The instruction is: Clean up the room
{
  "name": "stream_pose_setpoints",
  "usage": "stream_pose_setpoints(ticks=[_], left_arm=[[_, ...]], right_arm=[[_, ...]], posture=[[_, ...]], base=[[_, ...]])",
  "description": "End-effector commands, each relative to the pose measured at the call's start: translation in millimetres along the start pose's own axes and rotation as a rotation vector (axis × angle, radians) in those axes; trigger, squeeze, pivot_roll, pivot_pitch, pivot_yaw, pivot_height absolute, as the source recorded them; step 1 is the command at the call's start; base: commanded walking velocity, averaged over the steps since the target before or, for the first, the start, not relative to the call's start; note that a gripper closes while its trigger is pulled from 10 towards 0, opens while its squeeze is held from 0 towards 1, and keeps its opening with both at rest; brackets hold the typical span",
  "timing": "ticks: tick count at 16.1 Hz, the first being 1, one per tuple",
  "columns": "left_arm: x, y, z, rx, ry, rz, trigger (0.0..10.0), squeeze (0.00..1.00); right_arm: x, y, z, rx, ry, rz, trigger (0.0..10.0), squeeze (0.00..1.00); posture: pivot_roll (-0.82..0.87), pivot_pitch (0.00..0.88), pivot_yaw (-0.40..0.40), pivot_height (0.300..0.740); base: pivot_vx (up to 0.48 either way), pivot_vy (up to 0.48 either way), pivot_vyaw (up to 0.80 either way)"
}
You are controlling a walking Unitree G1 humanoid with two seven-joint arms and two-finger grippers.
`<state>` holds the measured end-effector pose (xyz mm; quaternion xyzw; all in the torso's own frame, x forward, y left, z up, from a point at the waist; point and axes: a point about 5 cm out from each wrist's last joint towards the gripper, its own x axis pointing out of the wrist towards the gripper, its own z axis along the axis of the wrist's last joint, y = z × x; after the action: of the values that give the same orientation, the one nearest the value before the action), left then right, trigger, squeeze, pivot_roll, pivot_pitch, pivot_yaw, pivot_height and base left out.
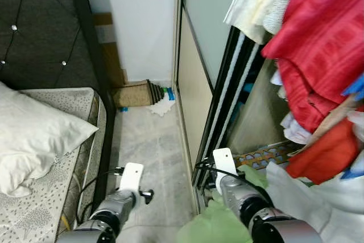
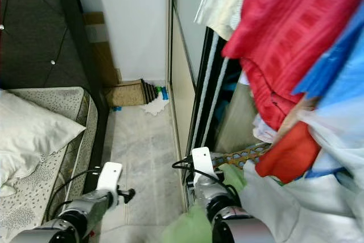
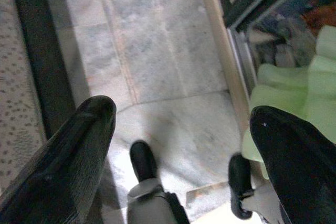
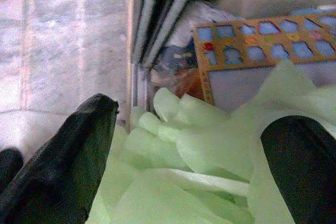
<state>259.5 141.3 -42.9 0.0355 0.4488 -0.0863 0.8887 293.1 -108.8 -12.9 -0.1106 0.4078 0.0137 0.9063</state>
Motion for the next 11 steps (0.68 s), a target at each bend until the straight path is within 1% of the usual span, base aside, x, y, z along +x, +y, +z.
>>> stream_pose_setpoints(ticks=[1,2,3,4,5,6,7,8,9,10,11], left_arm=[[0.2,-2.0,0,0.013,0.004,-0.007,10.0,0.0],[0.3,-2.4,1,0.007,0.001,-0.006,10.0,0.0],[0.4,-2.9,2,0.002,-0.002,-0.008,10.0,0.0],[0.4,-3.0,1,0.003,-0.001,-0.008,10.0,0.0],[0.4,-3.2,1,0.006,0.001,-0.011,10.0,0.0],[0.4,-3.7,1,0.009,0.003,-0.011,10.0,0.0],[0.4,-3.6,1,0.008,0.003,-0.01,10.0,0.0],[0.4,-3.2,1,0.003,0.001,-0.007,10.0,0.0],[0.3,-2.7,2,0.001,0.0,-0.004,10.0,0.0],[0.3,-2.3,2,0.002,0.0,-0.003,10.0,0.0],[0.3,-2.2,2,0.004,0.0,-0.003,10.0,0.0]], right_arm=[[-1.1,1.1,15,-0.019,-0.047,0.02,10.0,0.0],[-1.2,0.7,17,-0.015,-0.054,0.04,10.0,0.0],[-1.8,2.3,21,-0.068,-0.093,0.09,10.0,0.0],[-1.9,2.9,21,-0.079,-0.104,0.099,10.0,0.0],[-2.4,7.4,19,-0.087,-0.111,0.146,10.0,0.0],[-3.7,16.1,18,-0.115,-0.115,0.202,10.0,0.0],[-4.7,22.6,17,-0.133,-0.111,0.232,10.0,0.0],[-5.6,28.2,17,-0.181,-0.121,0.243,10.0,0.0],[-5.9,29.9,17,-0.232,-0.138,0.231,10.0,0.0],[-5.7,32.2,10,-0.253,-0.115,0.223,10.0,0.0],[-5.4,32.9,5,-0.269,-0.095,0.222,10.0,0.0]], posture=[[-0.11,0.01,-0.041,0.74],[-0.11,0.01,-0.045,0.74],[-0.11,0.01,-0.045,0.74],[-0.11,0.01,-0.045,0.74],[-0.12,0.012,-0.048,0.74],[-0.11,0.013,-0.049,0.74],[-0.11,0.014,-0.05,0.74],[-0.1,0.014,-0.051,0.74],[-0.1,0.014,-0.051,0.74],[-0.1,0.012,-0.053,0.74],[-0.1,0.012,-0.053,0.74]], base=[[0.0,0.0,0.0],[0.0,0.0,0.0],[0.0,0.0,0.0],[0.0,0.0,0.0],[0.0,0.0,0.0],[0.0,0.0,0.0],[0.0,0.0,0.0],[0.0,0.0,0.0],[0.0,0.0,0.0],[0.0,0.0,0.0],[0.0,0.0,0.6]])
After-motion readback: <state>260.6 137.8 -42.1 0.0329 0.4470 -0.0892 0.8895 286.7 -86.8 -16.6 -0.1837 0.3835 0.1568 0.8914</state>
